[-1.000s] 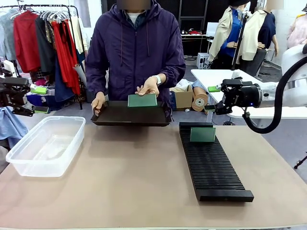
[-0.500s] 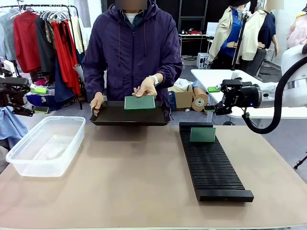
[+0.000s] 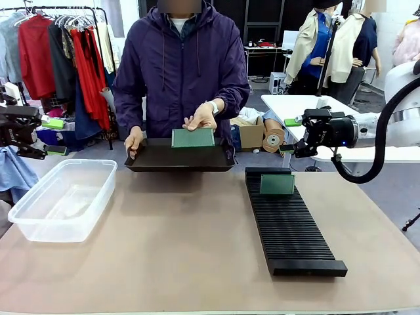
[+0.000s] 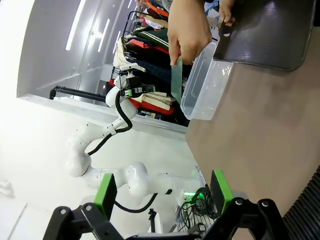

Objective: Sort PCBs into racks and boxes based on the side picked up.
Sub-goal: Pick up the Blank PCB handed by the Human.

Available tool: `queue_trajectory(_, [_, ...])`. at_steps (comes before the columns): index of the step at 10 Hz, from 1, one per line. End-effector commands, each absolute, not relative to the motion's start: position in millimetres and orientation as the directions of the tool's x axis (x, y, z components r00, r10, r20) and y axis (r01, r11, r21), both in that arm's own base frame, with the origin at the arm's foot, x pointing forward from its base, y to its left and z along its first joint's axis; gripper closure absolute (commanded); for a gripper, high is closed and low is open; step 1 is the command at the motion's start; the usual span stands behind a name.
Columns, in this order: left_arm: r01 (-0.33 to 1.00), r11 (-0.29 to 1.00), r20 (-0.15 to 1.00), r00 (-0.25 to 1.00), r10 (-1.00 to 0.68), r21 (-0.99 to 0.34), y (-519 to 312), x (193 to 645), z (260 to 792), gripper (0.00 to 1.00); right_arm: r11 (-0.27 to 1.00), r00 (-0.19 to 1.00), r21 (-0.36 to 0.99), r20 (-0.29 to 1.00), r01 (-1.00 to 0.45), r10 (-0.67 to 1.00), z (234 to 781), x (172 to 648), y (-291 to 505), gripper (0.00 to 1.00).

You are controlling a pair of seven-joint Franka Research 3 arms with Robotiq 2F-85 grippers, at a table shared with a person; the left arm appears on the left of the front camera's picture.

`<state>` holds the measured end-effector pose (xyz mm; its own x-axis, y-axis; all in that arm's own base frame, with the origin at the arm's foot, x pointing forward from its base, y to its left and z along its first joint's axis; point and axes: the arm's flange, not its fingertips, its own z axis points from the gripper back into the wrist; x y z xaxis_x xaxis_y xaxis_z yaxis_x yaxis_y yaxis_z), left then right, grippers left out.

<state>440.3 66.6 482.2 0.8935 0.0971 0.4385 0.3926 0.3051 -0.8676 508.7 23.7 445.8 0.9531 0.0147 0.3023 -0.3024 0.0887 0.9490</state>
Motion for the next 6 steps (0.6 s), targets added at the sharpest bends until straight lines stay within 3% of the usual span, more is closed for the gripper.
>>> queue_trajectory(1, [0.387,0.304,0.433,0.896,0.1,-0.871,66.7,439.8,483.7,0.0,0.093,0.952,0.948,0.306,-0.306,0.014,447.3,508.4,23.6,0.0])
queue_trajectory(6, [0.387,0.304,0.433,0.896,0.1,-0.871,66.7,439.8,483.7,0.0,0.093,0.952,0.948,0.306,-0.306,0.014,447.3,508.4,23.6,0.0])
